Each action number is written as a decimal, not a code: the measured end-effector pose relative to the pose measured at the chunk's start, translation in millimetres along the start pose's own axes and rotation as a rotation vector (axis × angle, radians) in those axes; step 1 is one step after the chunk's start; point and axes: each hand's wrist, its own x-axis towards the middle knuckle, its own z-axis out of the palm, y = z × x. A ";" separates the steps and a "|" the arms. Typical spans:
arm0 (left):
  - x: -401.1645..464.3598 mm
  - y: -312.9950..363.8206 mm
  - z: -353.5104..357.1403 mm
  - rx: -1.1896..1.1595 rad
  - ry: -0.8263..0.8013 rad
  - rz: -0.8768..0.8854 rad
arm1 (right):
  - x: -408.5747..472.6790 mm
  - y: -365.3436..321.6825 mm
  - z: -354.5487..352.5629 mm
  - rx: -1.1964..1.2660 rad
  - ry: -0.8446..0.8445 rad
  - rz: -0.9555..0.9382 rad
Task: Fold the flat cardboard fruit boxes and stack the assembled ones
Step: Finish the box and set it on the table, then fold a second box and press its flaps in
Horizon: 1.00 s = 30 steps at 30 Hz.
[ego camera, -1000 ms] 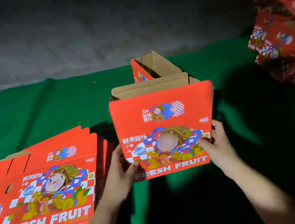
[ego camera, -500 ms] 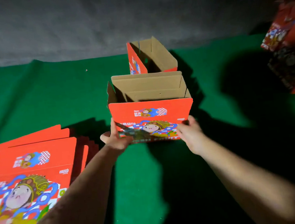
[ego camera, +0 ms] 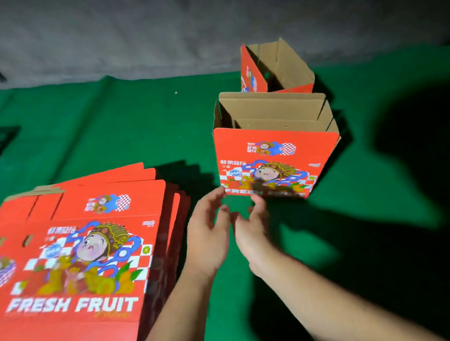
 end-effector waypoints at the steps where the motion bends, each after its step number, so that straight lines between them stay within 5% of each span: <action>1: -13.5 -6.0 -31.1 0.130 0.085 0.092 | -21.9 5.1 16.5 -0.021 -0.124 -0.009; 3: -43.6 -27.5 -101.7 0.544 0.301 0.117 | -65.3 9.1 48.3 -0.077 -0.319 -0.031; 4: -57.8 -37.0 -128.0 0.771 0.376 -0.017 | -80.4 10.5 61.9 -0.065 -0.379 -0.019; 7: -90.5 -60.1 -139.9 1.033 0.224 -0.338 | -100.6 11.2 85.7 0.099 -0.489 0.134; 13: -123.5 -52.6 -133.6 0.928 -0.132 -0.097 | -103.6 18.9 74.6 0.239 -0.126 0.308; 15: -132.0 -47.4 -155.1 0.858 -0.108 -0.049 | -99.5 23.5 42.2 0.284 -0.092 0.317; 19: -131.9 -63.9 -233.7 0.839 0.241 -0.386 | -107.0 31.7 -38.5 0.308 -0.031 0.262; 21: -130.8 -63.3 -252.3 0.826 0.206 -0.539 | -119.2 42.8 -70.8 0.346 -0.044 0.249; 26: -124.5 -39.7 -227.3 0.761 -0.039 -0.456 | -149.2 51.2 -112.6 0.366 -0.063 0.163; 30: -119.1 -13.6 -218.1 0.537 -0.066 -0.482 | -153.9 51.3 -142.3 0.266 0.028 0.221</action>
